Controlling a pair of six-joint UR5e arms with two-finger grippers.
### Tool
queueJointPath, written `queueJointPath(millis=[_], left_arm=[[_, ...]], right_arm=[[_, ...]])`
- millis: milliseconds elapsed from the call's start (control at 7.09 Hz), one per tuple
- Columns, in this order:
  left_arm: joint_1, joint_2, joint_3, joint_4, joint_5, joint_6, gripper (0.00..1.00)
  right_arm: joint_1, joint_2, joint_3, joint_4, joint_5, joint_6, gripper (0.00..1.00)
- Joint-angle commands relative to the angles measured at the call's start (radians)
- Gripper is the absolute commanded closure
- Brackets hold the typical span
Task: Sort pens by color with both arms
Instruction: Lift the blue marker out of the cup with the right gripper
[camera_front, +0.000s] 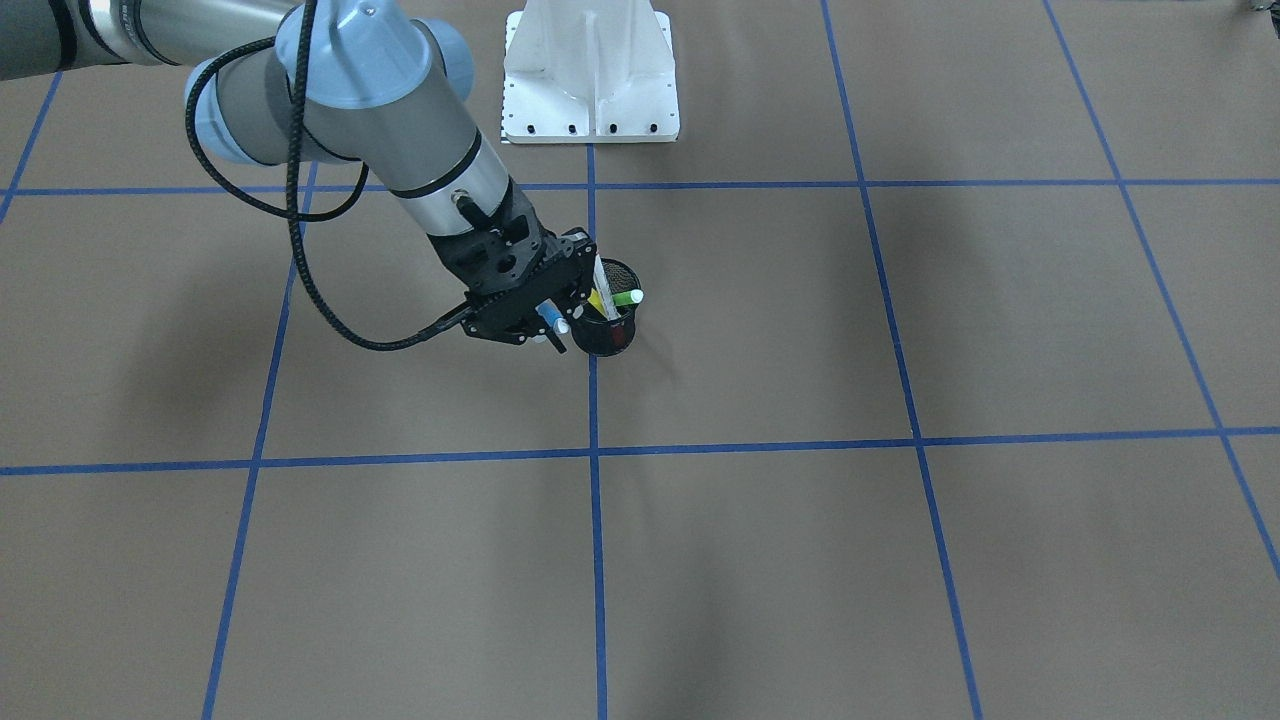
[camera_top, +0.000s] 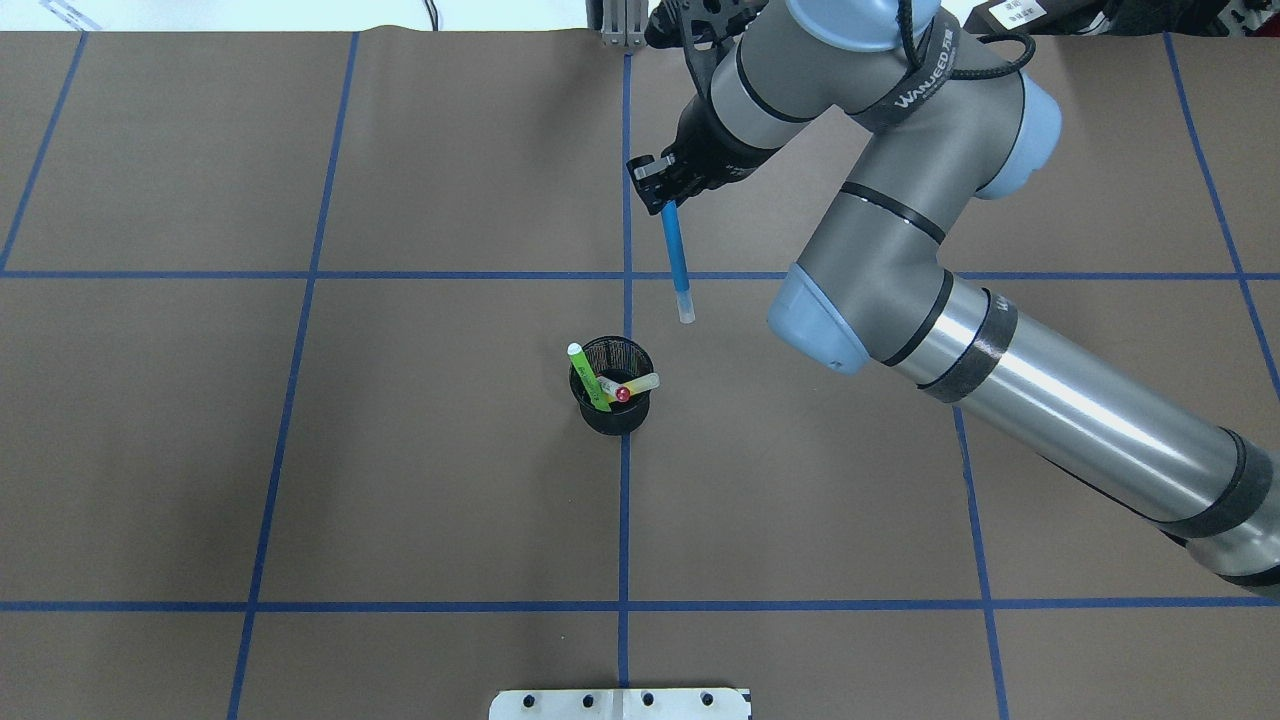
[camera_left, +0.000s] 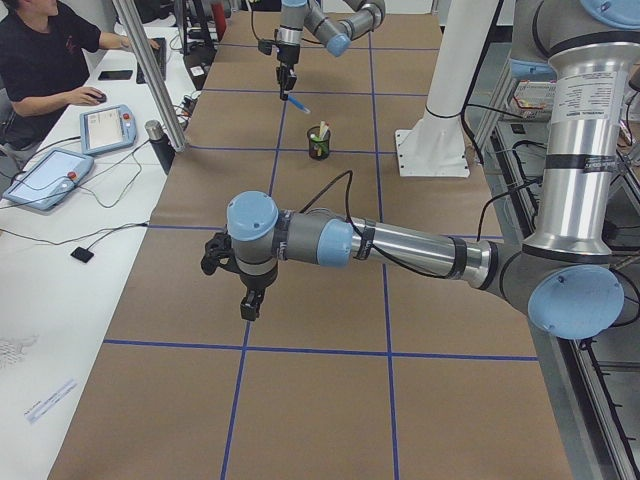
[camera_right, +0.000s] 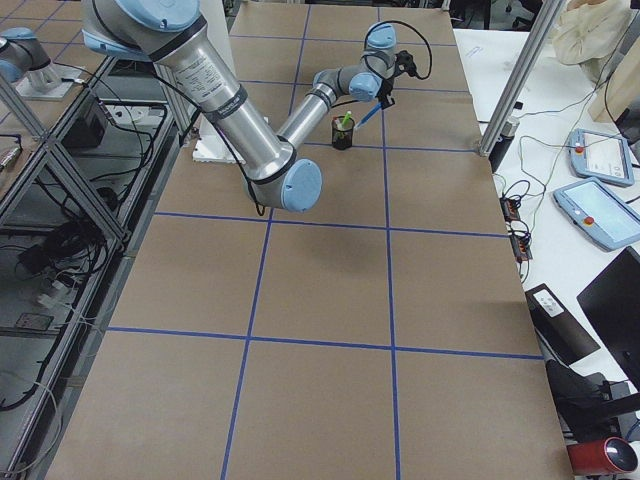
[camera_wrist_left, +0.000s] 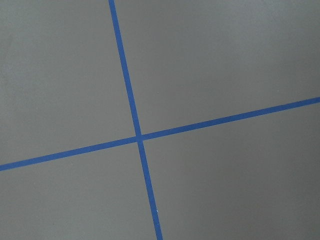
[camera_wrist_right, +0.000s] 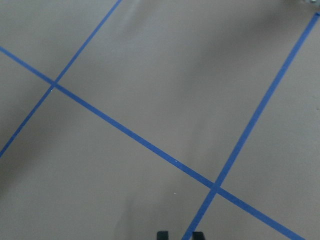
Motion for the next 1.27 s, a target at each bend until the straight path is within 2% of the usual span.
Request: queueJointPath(millis=[0,141,282,423,564,846,1128], left_arm=[[0.001,-0.006,-0.012,0.001,0.000,-0.016,0.00],[0.002,-0.023,-0.026,0.001,-0.002,-0.074,0.00],[0.026,-0.073,-0.044,0.000,-0.062,-0.205,0.00],[0.091,-0.184,-0.081,0.006,-0.143,-0.474,0.00],[0.204,-0.286,-0.130,0.009,-0.131,-0.736,0.00],[0.396,-0.380,-0.172,0.007,0.019,-1.023,0.00],[0.518,-0.481,-0.170,0.010,0.105,-1.212,0.00]], right_arm=[[0.033,0.035,-0.158,-0.009,0.075,0.103,1.00],[0.045,0.034,-0.193,-0.036,0.095,0.101,1.00],[0.049,0.028,-0.197,-0.097,0.099,0.086,1.00],[0.049,0.028,-0.212,-0.108,0.097,0.083,0.99],[0.046,0.036,-0.239,-0.108,0.094,0.084,0.99],[0.030,0.040,-0.279,-0.110,0.091,0.089,1.00],[0.000,0.039,-0.298,-0.111,0.089,0.103,1.00]])
